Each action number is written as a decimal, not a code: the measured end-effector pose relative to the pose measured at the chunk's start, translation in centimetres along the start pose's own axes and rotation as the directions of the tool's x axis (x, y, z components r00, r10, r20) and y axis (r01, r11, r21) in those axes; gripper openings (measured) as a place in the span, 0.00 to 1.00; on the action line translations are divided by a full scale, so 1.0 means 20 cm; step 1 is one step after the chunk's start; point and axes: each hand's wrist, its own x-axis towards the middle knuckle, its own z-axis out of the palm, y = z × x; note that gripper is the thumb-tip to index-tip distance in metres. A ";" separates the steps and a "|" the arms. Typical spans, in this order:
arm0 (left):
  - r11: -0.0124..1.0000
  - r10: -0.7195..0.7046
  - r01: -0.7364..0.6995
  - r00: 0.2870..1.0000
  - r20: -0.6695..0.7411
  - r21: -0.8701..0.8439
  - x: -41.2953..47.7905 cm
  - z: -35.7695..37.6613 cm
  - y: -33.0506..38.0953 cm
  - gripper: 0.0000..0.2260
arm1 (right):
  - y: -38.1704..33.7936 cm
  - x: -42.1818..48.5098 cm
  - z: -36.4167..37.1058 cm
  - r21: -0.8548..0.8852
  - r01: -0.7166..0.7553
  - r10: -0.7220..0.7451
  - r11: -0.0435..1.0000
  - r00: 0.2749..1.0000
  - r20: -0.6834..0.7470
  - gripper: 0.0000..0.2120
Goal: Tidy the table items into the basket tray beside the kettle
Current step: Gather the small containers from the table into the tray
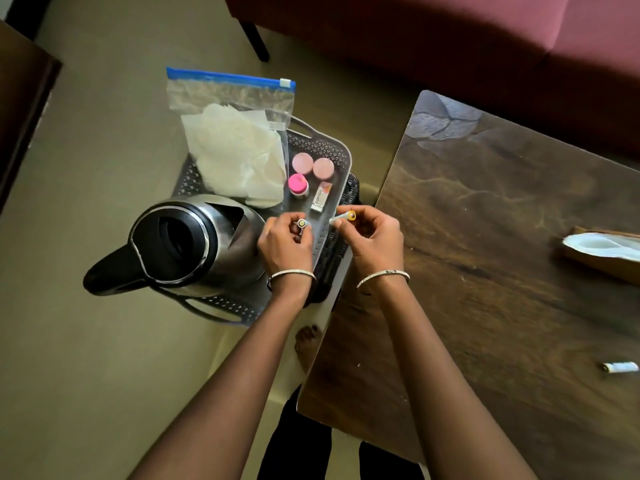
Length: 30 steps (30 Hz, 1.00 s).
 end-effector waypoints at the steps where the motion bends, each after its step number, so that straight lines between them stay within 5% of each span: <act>1: 1.000 0.005 -0.005 1.000 -0.006 0.003 0.01 0.01 -0.01 0.08 | 0.00 0.03 0.01 -0.033 0.039 -0.039 0.999 0.999 0.000 0.07; 8: 0.995 -0.021 0.016 0.999 -0.048 -0.101 0.05 0.09 -0.01 0.05 | -0.04 0.14 0.13 -0.311 0.313 -0.289 0.897 0.950 0.122 0.09; 14: 0.935 -0.269 0.234 0.958 -0.098 -0.267 0.00 0.09 0.02 0.05 | -0.04 0.21 0.22 -0.676 0.407 -0.377 0.614 0.904 0.202 0.11; 18: 0.912 -0.333 0.295 0.938 -0.094 -0.285 -0.09 0.06 0.02 0.06 | -0.02 0.24 0.26 -0.757 0.438 -0.355 0.484 0.890 0.287 0.08; 30: 0.878 -0.316 0.286 0.949 -0.015 -0.384 -0.21 -0.05 -0.02 0.08 | 0.02 0.29 0.34 -0.767 0.415 -0.368 0.490 0.896 0.250 0.06</act>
